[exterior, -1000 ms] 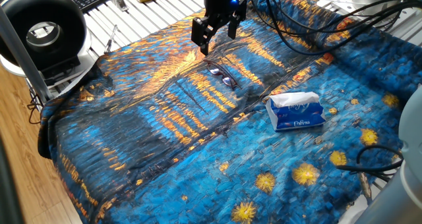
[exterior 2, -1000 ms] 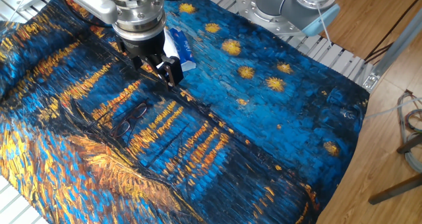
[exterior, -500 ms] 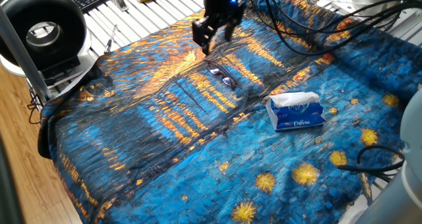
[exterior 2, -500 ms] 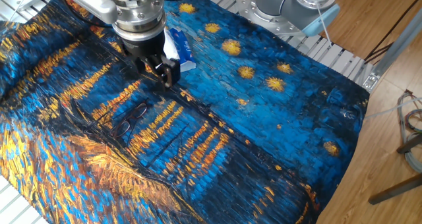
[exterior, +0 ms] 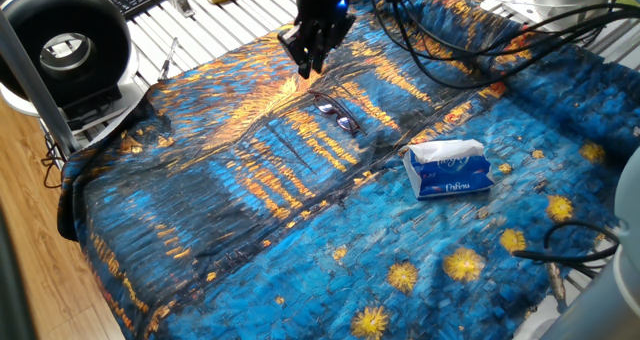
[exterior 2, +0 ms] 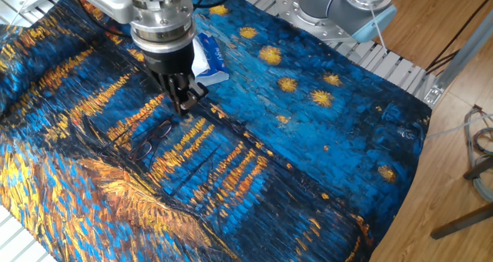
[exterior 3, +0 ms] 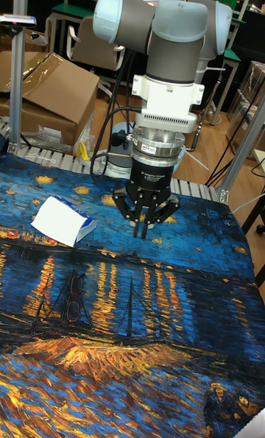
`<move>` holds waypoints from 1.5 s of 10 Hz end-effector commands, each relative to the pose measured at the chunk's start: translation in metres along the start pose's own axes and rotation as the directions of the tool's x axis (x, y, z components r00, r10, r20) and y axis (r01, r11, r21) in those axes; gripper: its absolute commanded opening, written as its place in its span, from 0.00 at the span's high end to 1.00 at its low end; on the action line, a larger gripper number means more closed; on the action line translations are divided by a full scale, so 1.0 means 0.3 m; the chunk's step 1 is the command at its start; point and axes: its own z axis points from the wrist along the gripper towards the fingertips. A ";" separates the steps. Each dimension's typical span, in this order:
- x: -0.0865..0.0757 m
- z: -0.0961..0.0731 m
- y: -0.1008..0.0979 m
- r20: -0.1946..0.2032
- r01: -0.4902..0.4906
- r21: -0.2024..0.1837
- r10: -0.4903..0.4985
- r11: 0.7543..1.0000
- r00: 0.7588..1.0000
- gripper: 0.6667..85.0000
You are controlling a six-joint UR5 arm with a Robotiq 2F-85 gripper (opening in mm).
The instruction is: Unfold the leg of the glasses (with one hand)
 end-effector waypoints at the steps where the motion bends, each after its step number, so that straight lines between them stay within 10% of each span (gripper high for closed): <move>1: -0.013 -0.004 0.021 0.015 -0.011 -0.025 0.012 1.000 1.000 1.00; 10: 0.039 0.002 -0.057 -0.027 0.028 0.080 -0.026 0.996 0.999 1.00; 15: 0.121 0.027 -0.088 -0.068 0.041 0.074 -0.036 0.996 0.997 1.00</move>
